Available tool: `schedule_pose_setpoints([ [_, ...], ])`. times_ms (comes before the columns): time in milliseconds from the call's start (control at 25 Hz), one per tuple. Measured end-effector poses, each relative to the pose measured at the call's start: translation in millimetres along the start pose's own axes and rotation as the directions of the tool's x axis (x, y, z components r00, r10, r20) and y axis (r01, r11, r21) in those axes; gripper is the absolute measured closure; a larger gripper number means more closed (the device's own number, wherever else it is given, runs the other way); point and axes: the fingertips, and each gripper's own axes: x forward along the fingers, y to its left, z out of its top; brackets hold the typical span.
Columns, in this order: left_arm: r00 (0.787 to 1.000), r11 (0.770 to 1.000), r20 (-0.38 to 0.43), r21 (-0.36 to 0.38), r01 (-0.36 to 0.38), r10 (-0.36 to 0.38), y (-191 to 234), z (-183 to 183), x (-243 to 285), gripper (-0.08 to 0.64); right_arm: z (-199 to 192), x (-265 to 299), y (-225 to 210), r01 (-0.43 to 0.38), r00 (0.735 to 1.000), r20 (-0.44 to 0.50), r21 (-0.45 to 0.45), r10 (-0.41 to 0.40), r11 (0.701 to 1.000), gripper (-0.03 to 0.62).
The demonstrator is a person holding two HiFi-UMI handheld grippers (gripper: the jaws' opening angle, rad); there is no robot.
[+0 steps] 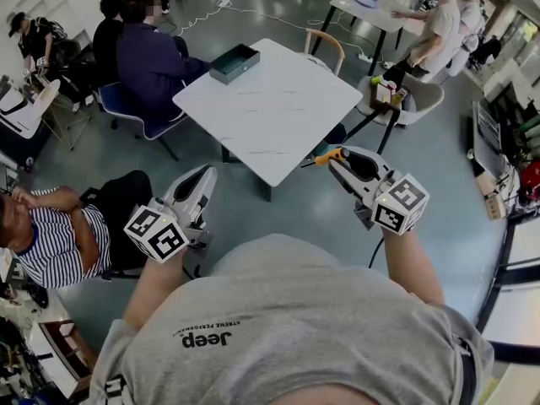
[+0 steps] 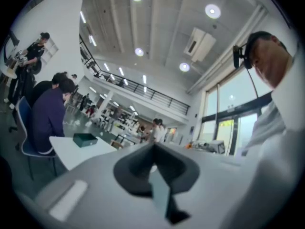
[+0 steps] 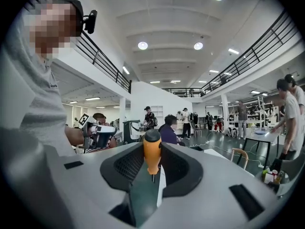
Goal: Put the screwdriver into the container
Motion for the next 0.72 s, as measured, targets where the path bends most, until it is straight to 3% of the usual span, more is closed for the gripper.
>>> schedule_pose_setpoints([
  [400, 1.0, 1.0, 0.0, 0.019, 0.001, -0.001, -29.8, -2.3, 36.7, 0.557, 7.1, -36.9, -26.4, -0.002, 0.999, 0.034, 0.006, 0.002, 1.0, 0.48],
  [720, 1.0, 1.0, -0.003, 0.009, -0.004, 0.004, -74.2, -26.5, 80.7, 0.557, -3.2, -98.0, -65.5, -0.007, 0.998, 0.062, 0.024, 0.005, 1.0, 0.48],
])
